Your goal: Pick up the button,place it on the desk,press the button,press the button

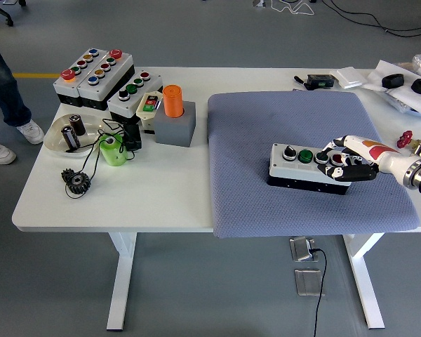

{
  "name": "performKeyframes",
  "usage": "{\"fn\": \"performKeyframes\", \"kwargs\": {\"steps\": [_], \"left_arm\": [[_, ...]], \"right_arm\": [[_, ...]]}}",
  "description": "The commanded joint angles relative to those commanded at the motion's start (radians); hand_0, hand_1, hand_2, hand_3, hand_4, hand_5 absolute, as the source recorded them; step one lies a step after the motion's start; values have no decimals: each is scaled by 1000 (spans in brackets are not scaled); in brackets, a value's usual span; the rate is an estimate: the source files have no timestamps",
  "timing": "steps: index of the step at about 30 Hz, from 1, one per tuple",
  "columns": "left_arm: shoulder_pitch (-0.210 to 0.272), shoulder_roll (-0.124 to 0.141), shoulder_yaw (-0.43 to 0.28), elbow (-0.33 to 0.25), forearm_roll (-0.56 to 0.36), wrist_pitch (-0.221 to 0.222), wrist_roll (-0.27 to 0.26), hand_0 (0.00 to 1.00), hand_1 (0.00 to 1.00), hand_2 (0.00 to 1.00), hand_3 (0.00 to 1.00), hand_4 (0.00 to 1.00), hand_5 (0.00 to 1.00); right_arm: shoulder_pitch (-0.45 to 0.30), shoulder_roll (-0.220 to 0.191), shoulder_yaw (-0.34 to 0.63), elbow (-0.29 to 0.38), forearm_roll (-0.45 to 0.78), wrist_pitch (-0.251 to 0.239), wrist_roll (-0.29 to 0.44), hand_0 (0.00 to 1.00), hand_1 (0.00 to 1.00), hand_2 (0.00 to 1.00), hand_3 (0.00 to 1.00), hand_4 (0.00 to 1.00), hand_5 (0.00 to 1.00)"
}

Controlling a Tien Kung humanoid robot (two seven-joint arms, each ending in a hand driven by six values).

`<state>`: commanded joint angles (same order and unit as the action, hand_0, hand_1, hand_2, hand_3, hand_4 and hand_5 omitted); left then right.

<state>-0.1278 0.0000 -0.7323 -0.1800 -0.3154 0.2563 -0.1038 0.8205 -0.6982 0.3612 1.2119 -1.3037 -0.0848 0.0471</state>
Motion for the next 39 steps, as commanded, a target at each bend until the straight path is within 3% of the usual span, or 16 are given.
{"fn": "performKeyframes", "kwargs": {"steps": [19, 32, 33, 38, 39], "left_arm": [[17, 0, 3, 0, 11, 4, 2, 676, 747, 772, 585, 364, 952], [13, 0, 6, 0, 2, -2, -2, 676, 747, 772, 583, 364, 950], [11, 0, 5, 0, 3, -2, -1, 676, 747, 772, 583, 365, 952], [6, 0, 2, 0, 2, -2, -2, 676, 747, 772, 583, 365, 952], [5, 0, 2, 0, 2, -2, -2, 676, 747, 772, 583, 364, 950]], "right_arm": [[-6, 12, -13, -19, -2, 1, -3, 159, 2, 105, 674, 669, 555], [-31, -17, 180, 41, 24, -35, 19, 175, 2, 128, 682, 668, 552], [-36, -16, 199, 39, 46, -39, 19, 228, 2, 183, 733, 670, 557], [-83, -16, 311, 31, 244, -16, -18, 228, 2, 183, 733, 670, 557], [-89, -15, 330, 30, 289, -11, -22, 665, 609, 692, 844, 670, 558]]}}
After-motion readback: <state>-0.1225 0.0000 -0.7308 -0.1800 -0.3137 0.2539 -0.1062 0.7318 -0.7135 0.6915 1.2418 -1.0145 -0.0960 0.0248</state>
